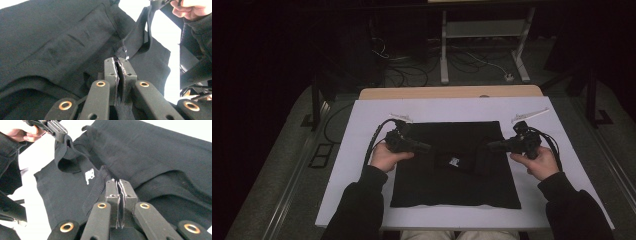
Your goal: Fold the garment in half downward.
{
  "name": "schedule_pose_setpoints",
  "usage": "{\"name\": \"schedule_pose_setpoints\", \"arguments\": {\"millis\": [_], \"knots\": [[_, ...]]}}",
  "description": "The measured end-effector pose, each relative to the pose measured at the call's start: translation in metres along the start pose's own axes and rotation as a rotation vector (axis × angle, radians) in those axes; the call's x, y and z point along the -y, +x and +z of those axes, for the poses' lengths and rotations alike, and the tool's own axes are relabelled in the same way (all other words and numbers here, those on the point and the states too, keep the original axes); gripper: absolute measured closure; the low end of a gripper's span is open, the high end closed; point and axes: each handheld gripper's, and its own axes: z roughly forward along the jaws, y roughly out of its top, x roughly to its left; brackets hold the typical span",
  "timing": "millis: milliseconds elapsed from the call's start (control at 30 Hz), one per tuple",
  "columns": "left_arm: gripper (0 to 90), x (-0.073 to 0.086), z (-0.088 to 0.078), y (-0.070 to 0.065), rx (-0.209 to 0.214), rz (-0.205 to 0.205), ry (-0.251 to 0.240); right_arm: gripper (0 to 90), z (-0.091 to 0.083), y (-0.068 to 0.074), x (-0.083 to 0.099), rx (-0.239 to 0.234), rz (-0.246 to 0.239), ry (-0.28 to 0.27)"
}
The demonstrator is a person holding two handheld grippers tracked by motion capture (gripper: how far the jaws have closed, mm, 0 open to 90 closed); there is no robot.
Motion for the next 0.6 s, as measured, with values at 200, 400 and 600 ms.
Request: {"name": "schedule_pose_setpoints", "arguments": {"millis": [200,400,600], "knots": [[84.7,0.01,0.0,-0.007,0.004,-0.006,0.005,85.6,-0.002,0.006,0.007,-0.012,0.005,0.008],[84.8,0.019,-0.003,-0.011,0.009,-0.01,0.014,85.6,-0.005,0.011,0.015,-0.031,0.01,0.014],[84.8,0.028,-0.008,-0.015,0.004,-0.015,0.013,85.6,-0.007,0.016,0.021,-0.048,0.011,0.023]]}}
